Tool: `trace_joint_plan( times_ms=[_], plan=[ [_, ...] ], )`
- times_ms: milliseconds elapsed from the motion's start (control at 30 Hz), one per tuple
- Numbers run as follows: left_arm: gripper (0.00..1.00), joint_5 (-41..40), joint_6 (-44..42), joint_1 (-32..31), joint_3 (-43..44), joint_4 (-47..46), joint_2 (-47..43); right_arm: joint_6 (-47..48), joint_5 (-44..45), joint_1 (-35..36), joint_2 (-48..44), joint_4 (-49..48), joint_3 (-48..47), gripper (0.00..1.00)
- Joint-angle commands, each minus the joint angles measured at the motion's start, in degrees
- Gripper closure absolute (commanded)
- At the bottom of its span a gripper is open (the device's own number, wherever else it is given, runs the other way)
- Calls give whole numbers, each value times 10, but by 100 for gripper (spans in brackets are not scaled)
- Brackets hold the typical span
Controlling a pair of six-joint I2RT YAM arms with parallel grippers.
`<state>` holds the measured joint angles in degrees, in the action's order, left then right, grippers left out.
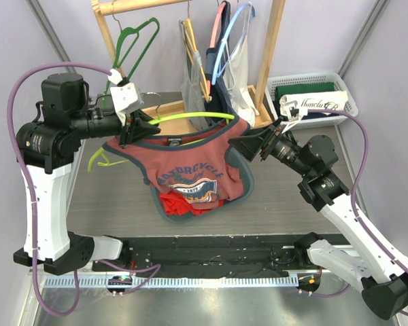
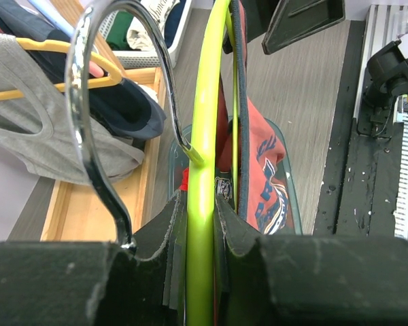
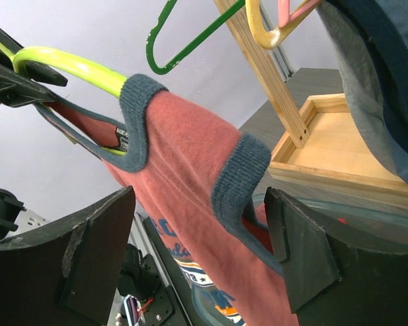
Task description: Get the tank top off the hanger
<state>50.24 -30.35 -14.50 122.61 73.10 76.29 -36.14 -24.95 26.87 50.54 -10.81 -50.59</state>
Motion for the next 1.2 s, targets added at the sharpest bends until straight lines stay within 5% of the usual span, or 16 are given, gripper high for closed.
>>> trace_joint_plan(
  times_ms=[0, 100, 200, 333, 833, 1167],
  plan=[
    [100, 28, 12, 1, 19, -32, -11, 6, 3, -1, 2, -17, 1, 15],
    [100, 25, 12, 1, 18, -31, -13, 0, -4, -1, 8, -31, -3, 23],
    [99, 24, 12, 2, 16, -31, -14, -13, -19, -1, 18, -45, -7, 49],
    [99, 17, 6, 1, 11, -31, -14, -15, -26, -1, 10, -33, -15, 99],
    [100, -15, -32, 1, -6, -11, -27, 6, 94, -30, -28, 79, -56, 99],
    [100, -18, -45, 1, -4, 3, -33, -67, 122, -134, -13, 77, -4, 99]
  ],
)
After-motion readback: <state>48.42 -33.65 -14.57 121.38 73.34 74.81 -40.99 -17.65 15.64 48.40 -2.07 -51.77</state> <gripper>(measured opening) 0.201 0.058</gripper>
